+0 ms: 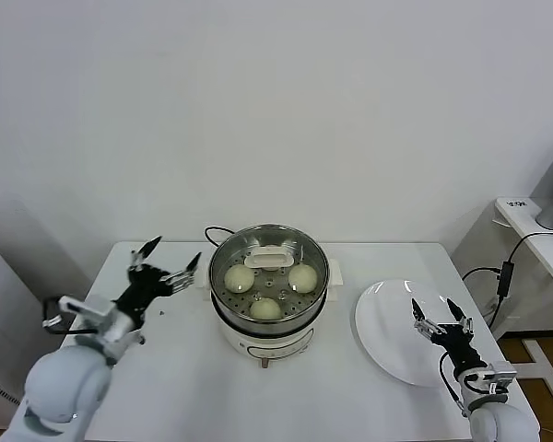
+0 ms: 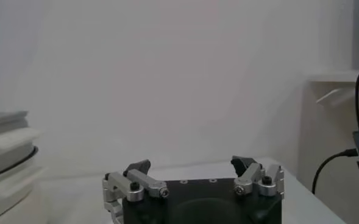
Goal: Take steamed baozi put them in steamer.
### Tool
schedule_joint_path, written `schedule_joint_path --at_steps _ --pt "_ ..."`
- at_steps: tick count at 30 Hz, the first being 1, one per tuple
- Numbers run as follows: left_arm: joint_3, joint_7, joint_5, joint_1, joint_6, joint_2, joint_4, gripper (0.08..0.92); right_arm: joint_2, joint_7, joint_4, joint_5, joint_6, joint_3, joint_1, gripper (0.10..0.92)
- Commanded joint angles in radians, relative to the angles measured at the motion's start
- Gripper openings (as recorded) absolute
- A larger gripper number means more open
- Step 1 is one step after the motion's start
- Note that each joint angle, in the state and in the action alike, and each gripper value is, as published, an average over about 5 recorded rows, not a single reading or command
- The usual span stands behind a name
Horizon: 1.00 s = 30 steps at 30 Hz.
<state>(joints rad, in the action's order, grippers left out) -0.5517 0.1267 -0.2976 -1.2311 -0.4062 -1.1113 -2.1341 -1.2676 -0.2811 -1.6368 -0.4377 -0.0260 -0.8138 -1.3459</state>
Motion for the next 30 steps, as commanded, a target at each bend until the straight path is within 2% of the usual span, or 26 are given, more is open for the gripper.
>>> schedule_joint_path --at_steps 1,12,23,30 --pt "-0.183 -0.046 -0.236 -0.135 0.096 0.027 0.185 0.823 -0.002 0.100 -0.083 0.025 0.097 -0.007 -0.046 0.823" --pt "-0.113 -0.050 -0.190 -0.128 0.108 0.016 0.290 0.823 0.004 0.077 -0.124 0.066 0.116 -0.030 -0.085 0.823" --pt "-0.024 -0.058 -0.065 -0.124 0.141 0.039 0.331 0.823 0.031 0.107 -0.148 0.040 0.154 -0.007 -0.113 0.823" --pt "-0.001 -0.061 -0.070 -0.117 0.137 0.014 0.330 0.823 0.036 0.085 -0.138 0.026 0.157 -0.002 -0.109 0.823"
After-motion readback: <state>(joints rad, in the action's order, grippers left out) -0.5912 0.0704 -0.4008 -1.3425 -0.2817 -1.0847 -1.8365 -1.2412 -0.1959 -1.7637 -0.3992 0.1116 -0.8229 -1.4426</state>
